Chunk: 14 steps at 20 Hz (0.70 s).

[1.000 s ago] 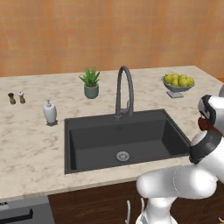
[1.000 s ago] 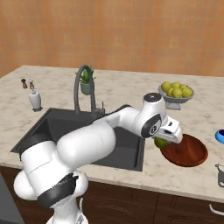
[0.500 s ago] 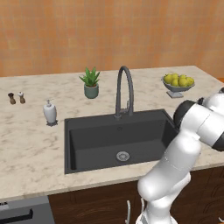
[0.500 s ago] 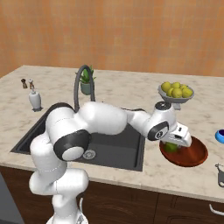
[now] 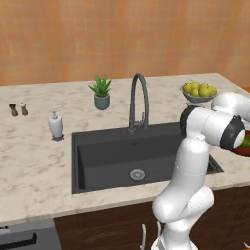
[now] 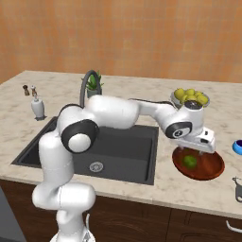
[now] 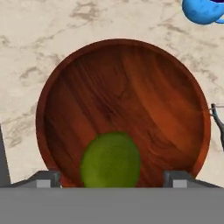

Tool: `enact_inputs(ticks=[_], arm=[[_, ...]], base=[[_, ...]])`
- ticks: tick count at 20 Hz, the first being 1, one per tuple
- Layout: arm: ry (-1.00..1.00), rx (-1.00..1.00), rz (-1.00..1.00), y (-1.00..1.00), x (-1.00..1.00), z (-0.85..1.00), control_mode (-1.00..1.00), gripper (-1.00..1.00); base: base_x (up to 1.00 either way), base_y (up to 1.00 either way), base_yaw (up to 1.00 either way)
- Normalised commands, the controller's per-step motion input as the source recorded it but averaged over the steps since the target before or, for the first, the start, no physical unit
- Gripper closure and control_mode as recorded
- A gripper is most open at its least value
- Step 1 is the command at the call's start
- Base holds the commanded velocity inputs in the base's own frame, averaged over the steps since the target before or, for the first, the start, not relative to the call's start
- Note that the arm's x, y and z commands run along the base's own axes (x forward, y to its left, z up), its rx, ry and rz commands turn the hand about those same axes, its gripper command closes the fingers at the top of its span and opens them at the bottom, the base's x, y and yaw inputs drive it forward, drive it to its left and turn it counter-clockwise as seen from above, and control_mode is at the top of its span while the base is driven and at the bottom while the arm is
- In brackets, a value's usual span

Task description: Pick the lime from the sink and place it in the bowl. Then pick the bowl and place it in the microwave. Then close the microwave door and press the start button.

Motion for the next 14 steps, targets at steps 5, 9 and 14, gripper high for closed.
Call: enact_inputs(ticks=[5,9,14], arm=[[0.00,-0.13,0.02,0.73,-0.03,0.01,-1.00,-1.00],[0.09,-0.26,0.14,1.00,-0.23,-0.66,-1.00,-1.00],[0.23,-0.35,0.13,0.86,0.01,-1.00,-1.00,-1.00]], base=[[0.00,0.00,0.00],[0.00,0.00,0.00],[0.00,0.00,0.00]])
